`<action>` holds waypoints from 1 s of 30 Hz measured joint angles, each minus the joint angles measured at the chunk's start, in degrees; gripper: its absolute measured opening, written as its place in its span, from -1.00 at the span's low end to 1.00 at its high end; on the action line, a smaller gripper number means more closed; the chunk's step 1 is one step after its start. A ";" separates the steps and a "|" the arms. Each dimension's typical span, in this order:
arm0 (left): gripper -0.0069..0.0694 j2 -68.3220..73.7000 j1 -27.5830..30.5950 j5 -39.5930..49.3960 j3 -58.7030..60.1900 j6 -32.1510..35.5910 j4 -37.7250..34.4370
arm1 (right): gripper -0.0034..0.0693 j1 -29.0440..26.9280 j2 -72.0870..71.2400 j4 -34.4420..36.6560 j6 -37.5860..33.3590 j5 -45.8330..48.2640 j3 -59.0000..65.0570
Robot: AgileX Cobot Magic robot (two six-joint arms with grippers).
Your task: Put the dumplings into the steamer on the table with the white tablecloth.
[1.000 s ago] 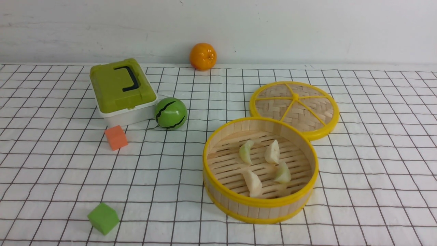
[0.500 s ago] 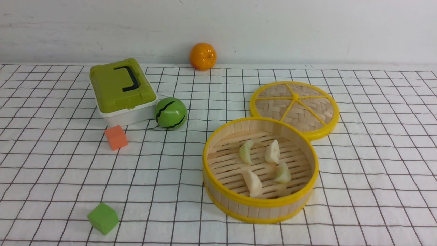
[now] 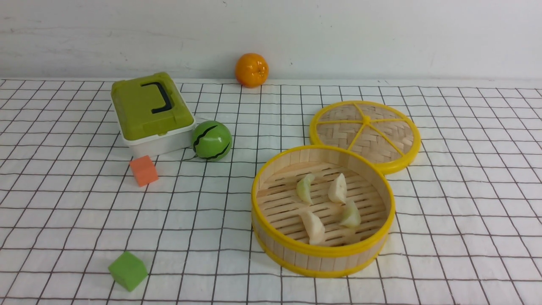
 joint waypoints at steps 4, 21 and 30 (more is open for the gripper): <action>-0.85 0.00 0.00 0.00 0.00 0.03 0.00 | -0.65 0.00 0.00 0.00 0.00 0.00 0.00; -0.85 0.00 0.00 0.00 0.00 0.03 0.00 | -0.58 0.00 0.00 0.00 0.00 0.00 0.00; -0.85 0.00 0.00 0.00 0.00 0.08 0.00 | -0.55 0.00 0.00 0.00 0.00 0.00 0.00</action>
